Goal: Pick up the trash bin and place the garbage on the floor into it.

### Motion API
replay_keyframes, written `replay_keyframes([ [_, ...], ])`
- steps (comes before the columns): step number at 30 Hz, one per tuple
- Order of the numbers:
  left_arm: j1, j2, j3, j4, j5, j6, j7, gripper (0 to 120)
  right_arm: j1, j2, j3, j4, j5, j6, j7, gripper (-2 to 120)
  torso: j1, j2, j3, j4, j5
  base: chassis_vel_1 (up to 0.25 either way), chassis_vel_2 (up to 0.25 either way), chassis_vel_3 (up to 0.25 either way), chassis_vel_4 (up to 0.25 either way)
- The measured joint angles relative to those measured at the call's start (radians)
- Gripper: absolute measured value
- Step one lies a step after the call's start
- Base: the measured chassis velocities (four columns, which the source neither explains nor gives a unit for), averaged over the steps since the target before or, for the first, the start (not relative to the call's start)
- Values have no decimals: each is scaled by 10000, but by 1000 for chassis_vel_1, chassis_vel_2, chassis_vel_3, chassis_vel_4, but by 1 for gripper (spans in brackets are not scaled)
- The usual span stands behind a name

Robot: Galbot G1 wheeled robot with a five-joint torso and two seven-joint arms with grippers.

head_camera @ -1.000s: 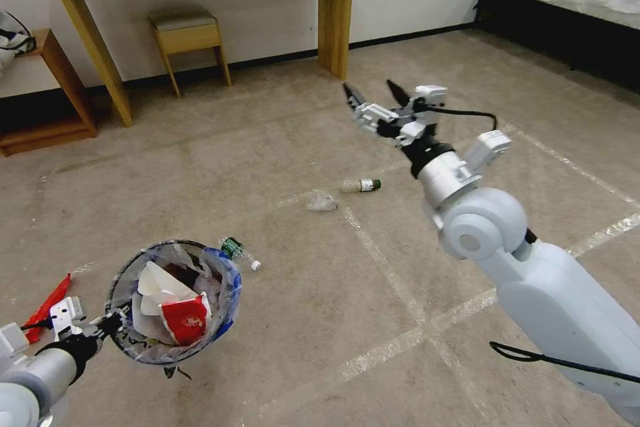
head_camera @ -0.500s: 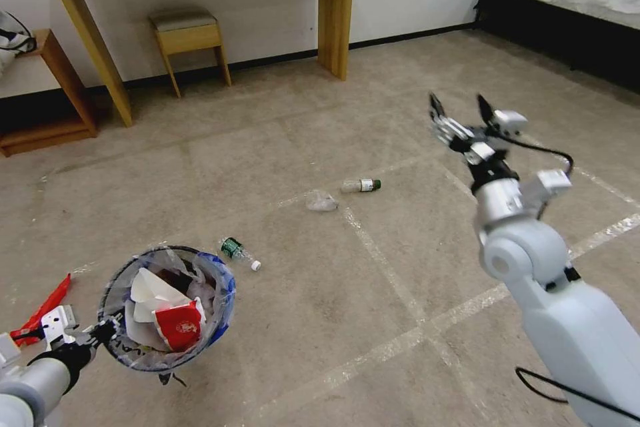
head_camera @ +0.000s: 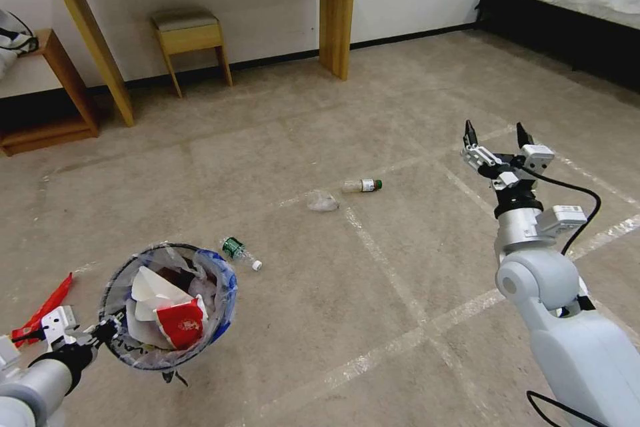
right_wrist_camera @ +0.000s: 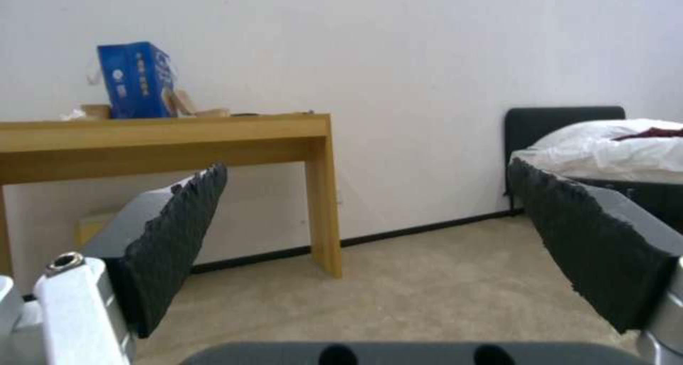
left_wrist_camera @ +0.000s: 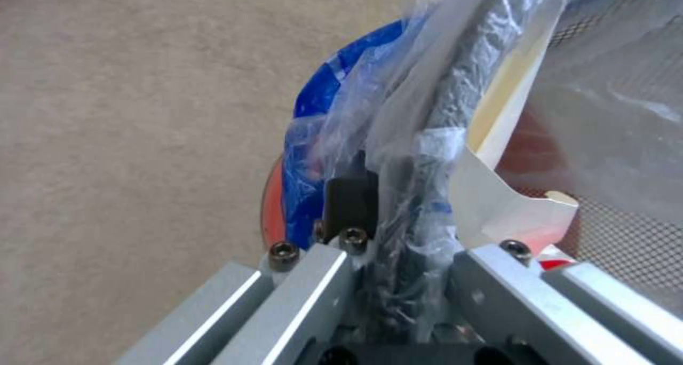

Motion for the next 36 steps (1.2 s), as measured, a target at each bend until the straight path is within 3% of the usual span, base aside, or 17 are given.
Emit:
replay_keyframes([
  [15, -43, -94, -14, 75, 67, -13, 6, 0, -185, 775, -69, -525, -680, 533, -153, 100, 0, 0, 0, 1, -1, 68, 69, 65, 64],
  [36, -41, -110, 22, 201, 274, -78, 7, 0, -380, 747, -44, -616, -804, 630, -287, 100, 0, 0, 0, 1, 0, 26, 28, 29, 25],
])
